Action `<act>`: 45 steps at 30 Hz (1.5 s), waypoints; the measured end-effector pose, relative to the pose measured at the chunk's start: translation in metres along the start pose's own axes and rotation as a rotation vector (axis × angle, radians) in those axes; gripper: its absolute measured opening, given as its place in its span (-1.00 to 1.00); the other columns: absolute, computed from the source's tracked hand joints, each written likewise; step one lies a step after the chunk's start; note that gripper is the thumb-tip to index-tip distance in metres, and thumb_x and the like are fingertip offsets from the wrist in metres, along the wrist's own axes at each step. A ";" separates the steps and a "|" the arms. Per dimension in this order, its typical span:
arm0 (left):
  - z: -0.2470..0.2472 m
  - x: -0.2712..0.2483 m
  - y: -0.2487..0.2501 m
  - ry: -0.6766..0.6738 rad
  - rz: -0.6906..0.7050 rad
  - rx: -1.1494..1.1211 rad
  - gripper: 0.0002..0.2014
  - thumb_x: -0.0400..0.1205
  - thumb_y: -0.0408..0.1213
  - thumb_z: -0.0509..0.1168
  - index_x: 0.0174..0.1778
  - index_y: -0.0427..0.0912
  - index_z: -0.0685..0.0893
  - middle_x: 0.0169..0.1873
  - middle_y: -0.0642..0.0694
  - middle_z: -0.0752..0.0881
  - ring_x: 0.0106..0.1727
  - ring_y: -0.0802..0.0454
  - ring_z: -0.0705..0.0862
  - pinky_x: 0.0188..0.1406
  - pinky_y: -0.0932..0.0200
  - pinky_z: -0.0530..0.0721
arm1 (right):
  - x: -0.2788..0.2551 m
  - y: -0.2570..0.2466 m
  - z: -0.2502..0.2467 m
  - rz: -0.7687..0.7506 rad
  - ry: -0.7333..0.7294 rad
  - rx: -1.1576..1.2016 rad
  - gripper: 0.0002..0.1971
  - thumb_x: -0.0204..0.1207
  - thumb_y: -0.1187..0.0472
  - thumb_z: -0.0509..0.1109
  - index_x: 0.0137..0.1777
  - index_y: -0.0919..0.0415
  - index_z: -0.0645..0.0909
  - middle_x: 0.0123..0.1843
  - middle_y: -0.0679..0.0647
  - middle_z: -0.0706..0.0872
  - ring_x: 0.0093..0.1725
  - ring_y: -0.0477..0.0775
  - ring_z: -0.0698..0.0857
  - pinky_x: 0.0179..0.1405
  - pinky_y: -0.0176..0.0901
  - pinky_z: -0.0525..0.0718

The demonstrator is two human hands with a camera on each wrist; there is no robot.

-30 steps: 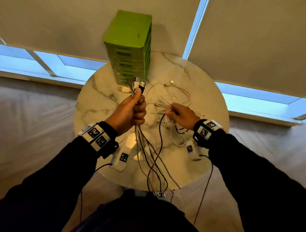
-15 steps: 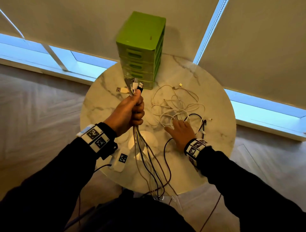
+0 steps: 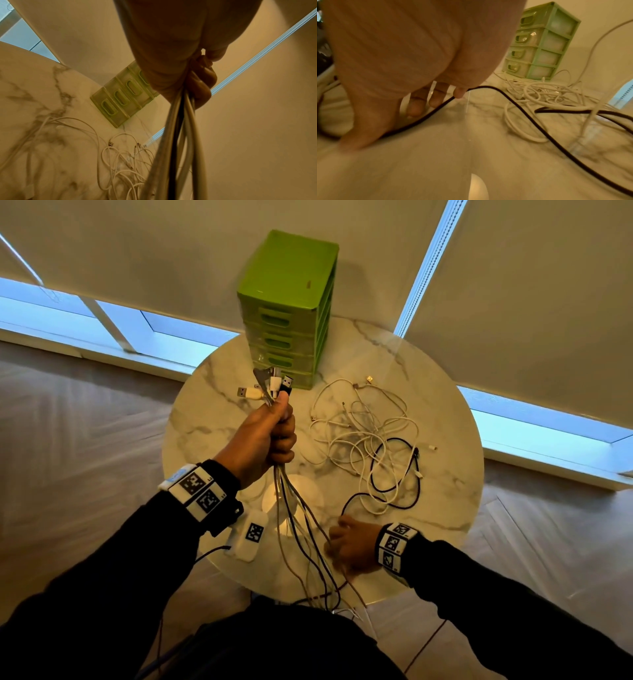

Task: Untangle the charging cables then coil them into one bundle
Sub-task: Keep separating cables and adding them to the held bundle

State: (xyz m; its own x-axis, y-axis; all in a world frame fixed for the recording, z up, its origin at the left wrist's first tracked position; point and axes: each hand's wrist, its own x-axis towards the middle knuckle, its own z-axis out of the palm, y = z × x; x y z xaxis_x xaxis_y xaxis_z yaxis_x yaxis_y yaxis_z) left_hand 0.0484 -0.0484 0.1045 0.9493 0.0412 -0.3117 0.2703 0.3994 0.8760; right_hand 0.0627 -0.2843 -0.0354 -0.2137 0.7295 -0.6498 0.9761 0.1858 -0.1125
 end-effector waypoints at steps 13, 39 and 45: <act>0.001 -0.005 0.001 -0.059 0.007 -0.011 -0.59 0.80 0.08 0.04 -0.26 -0.02 0.08 -0.40 -0.02 0.05 -0.44 0.07 -0.02 -0.51 0.17 0.01 | -0.042 0.104 -0.078 0.727 0.687 0.382 -0.72 0.76 0.06 0.15 0.33 0.10 0.60 0.23 0.15 0.61 0.26 0.25 0.55 0.25 0.12 0.35; -0.035 0.005 0.013 0.041 0.015 -0.037 -0.61 0.80 0.04 0.07 -0.33 0.02 0.27 -0.42 -0.01 0.07 -0.49 0.12 0.04 -0.52 0.18 0.04 | -0.005 0.068 -0.030 0.961 0.435 0.466 -0.39 0.53 0.23 0.34 0.58 0.09 0.30 0.59 0.18 0.34 0.47 0.32 0.47 0.38 0.19 0.53; -0.034 0.012 0.014 0.033 -0.022 0.001 -0.60 0.81 0.04 0.07 -0.34 0.00 0.29 -0.42 -0.01 0.08 -0.48 0.09 0.04 -0.51 0.16 0.04 | 0.068 0.043 -0.050 0.316 0.247 0.298 -0.64 0.72 0.00 0.22 0.43 0.11 0.50 0.35 0.15 0.62 0.26 0.28 0.64 0.16 0.12 0.58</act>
State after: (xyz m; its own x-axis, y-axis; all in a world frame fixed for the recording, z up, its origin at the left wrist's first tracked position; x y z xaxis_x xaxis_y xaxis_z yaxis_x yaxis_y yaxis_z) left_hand 0.0586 -0.0112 0.1006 0.9375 0.0625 -0.3424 0.2909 0.3994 0.8694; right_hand 0.0881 -0.1937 -0.0472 0.1270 0.8602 -0.4938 0.9554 -0.2399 -0.1722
